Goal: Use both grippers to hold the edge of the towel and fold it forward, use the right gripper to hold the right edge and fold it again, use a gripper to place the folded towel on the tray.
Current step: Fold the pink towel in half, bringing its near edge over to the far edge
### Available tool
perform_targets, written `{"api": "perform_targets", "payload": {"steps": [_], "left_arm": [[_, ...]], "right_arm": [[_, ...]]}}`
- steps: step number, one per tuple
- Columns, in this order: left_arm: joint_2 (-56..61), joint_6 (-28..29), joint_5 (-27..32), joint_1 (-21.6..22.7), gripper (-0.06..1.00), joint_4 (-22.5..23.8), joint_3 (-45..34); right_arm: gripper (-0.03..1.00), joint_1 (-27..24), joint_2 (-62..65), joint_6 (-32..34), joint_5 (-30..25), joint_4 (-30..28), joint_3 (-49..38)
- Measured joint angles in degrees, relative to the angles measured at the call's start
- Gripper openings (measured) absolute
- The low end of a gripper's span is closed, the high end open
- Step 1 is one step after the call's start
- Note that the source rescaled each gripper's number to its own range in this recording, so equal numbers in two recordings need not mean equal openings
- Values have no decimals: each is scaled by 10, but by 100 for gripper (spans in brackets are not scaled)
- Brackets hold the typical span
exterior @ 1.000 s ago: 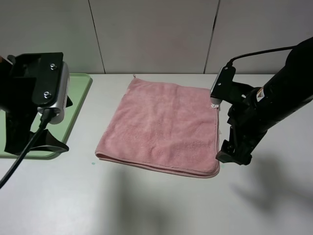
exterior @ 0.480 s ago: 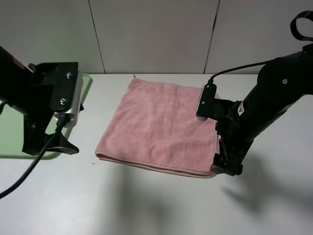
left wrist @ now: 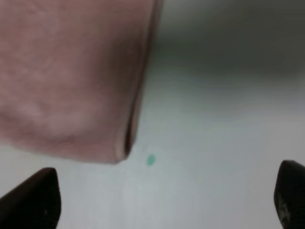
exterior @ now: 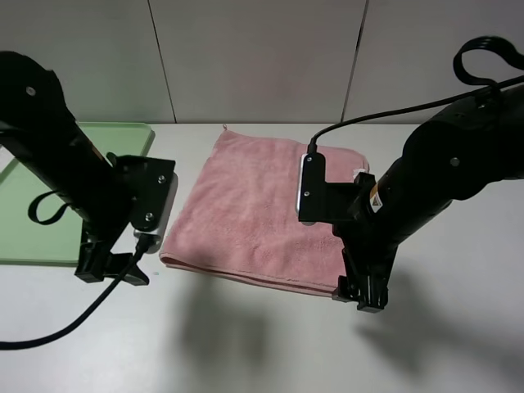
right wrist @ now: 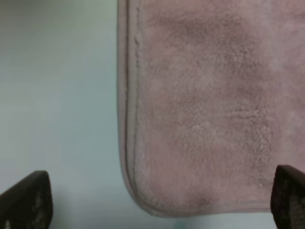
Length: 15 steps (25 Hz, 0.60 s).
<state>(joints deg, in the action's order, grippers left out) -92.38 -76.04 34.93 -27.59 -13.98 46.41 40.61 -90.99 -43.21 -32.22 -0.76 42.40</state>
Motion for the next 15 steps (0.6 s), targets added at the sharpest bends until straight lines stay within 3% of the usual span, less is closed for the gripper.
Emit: {"api": "perform_targets", "payload": {"steps": [15], "left_arm": [[-84,-57,-60,-4,88,12,0]], "right_arm": [[100,0,-110,-1,32,-7,1]]}}
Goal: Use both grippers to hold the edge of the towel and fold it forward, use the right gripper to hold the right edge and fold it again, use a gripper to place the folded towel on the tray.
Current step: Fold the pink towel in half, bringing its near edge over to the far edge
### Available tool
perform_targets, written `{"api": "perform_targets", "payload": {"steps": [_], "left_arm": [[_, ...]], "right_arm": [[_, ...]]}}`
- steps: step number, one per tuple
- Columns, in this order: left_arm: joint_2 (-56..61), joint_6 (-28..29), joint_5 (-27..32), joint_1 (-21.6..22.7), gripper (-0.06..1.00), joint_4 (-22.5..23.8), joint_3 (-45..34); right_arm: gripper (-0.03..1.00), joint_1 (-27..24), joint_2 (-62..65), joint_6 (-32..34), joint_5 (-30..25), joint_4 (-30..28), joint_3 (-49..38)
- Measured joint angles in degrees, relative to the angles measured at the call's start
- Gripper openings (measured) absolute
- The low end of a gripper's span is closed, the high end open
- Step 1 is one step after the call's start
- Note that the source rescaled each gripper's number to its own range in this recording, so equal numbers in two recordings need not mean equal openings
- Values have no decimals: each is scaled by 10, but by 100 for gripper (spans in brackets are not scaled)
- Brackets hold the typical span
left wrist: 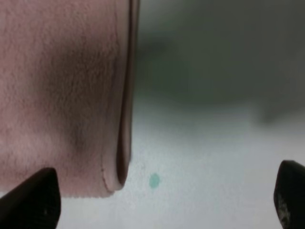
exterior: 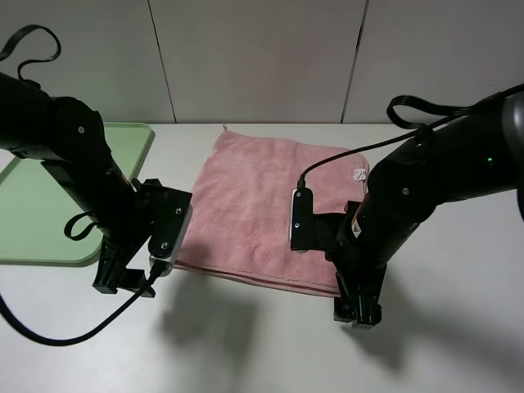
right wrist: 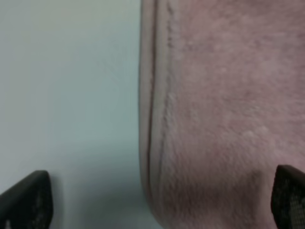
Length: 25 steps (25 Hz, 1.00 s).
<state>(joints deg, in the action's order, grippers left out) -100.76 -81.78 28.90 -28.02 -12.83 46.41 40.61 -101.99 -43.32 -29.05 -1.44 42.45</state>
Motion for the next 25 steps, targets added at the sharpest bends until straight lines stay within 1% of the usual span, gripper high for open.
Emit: {"api": "perform_targets", "payload": {"steps": [6,11,16,22,25], "left_arm": [[-5,-43,-29,0,88,0,0],[-9,-73,-46,0,88,0,0],[-33,-84,-60,0,88,-2,1],[-48,-92,-101,0,88,-2,1],[-66,-100,-102,0,88,-2,1]], "right_arm": [[100,0,-38,0,21,2,1],[100,0,-52,0,12,6,7],[100,0,-55,0,10,14,8],[100,0,-55,-4,9,14,9],[100,0,-55,-7,9,14,9]]}}
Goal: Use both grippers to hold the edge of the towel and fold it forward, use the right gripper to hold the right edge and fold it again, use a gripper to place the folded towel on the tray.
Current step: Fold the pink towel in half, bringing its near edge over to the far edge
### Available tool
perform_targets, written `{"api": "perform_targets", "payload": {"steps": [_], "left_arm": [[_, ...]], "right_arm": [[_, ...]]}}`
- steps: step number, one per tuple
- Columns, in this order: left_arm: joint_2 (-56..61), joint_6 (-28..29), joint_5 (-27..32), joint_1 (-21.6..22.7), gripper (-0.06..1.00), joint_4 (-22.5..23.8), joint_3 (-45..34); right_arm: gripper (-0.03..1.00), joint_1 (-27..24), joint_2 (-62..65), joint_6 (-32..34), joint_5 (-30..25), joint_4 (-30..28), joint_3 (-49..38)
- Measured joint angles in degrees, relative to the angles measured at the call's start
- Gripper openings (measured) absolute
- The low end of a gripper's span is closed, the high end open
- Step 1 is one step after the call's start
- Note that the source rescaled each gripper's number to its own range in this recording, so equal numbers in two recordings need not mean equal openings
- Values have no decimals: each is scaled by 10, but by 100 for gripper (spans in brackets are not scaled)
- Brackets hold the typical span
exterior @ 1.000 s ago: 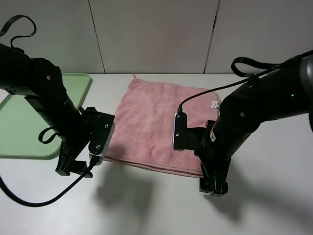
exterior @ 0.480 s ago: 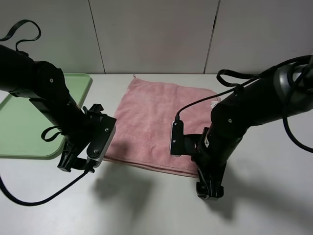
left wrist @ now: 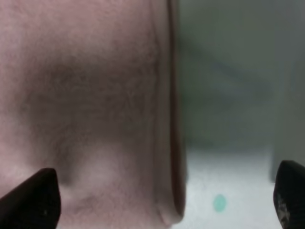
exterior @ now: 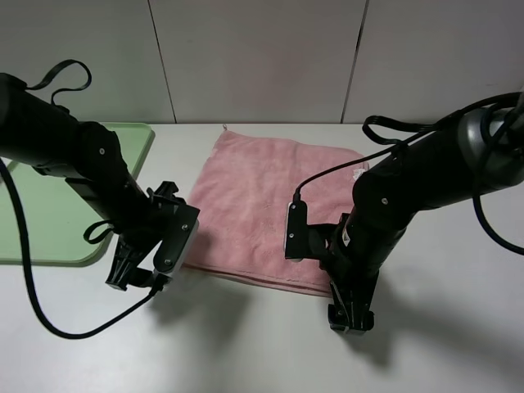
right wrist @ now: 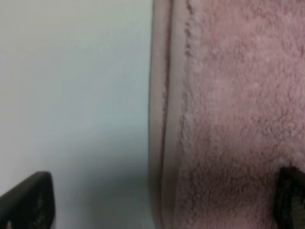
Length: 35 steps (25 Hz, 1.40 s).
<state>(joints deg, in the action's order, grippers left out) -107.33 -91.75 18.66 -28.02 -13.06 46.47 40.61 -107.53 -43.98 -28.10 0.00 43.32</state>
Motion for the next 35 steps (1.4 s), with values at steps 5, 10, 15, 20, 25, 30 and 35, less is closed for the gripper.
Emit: {"api": "perform_targets", "payload": {"steps": [5,10,15,20,25,30,35], "left_arm": [[-13,0,1,0,87,-2,1],[-16,0,5,0,78,-4,1],[-17,0,0,0,59,-7,1],[-18,0,-11,0,39,-7,1],[-20,0,-19,0,17,-7,1],[-22,-2,-27,0,2,-7,1],[-22,2,-28,0,1,-7,1]], "right_arm": [[100,0,0,-1,1,0,0],[100,0,0,-1,2,0,0],[89,0,0,-2,6,6,0],[66,0,0,0,23,11,0],[35,0,-1,3,55,13,0],[1,0,-4,4,78,8,0],[0,0,-4,6,78,6,0]]}}
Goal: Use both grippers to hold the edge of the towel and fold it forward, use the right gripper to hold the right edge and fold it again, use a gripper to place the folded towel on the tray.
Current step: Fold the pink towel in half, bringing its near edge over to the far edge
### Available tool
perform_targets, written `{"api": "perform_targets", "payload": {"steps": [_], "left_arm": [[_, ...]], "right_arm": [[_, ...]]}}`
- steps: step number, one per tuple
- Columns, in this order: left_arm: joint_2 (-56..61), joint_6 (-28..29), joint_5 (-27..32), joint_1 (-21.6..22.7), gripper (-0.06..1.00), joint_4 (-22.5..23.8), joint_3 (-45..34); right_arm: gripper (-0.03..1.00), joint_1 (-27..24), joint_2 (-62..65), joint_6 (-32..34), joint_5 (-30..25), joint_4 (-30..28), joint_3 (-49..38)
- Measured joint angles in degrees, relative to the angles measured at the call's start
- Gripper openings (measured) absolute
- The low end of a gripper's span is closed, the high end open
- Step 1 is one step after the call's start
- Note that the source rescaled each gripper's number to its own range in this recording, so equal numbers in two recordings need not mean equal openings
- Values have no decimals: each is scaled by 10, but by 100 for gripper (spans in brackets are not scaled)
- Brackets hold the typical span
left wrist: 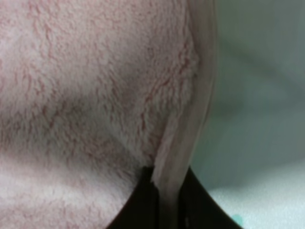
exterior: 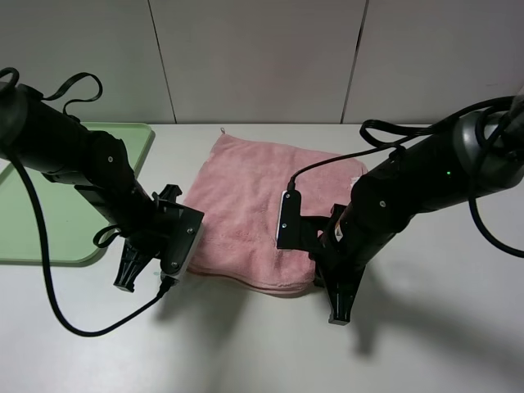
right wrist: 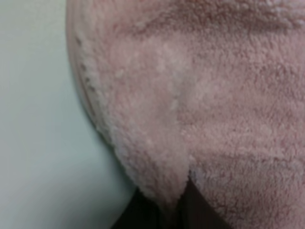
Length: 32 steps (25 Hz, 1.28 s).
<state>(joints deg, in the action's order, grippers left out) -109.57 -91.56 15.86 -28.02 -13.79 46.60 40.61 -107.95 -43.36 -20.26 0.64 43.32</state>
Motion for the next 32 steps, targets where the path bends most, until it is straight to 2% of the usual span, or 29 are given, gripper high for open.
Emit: {"api": "perform_targets", "payload": {"steps": [6,13,16,22,32], "left_arm": [[5,9,3,0,0,0,0],[56,20,34,0,0,2,-1],[84,34,70,0,0,2,-1],[123,45,158,0,0,1,-1],[181,65,293,0,0,1,-1]], "right_arm": [[0,0,0,7,-10,0,6],[0,0,-4,62,-114,0,47],[0,0,-3,78,-157,0,54],[0,0,21,83,-202,19,55],[0,0,141,95,-285,62,55]]}}
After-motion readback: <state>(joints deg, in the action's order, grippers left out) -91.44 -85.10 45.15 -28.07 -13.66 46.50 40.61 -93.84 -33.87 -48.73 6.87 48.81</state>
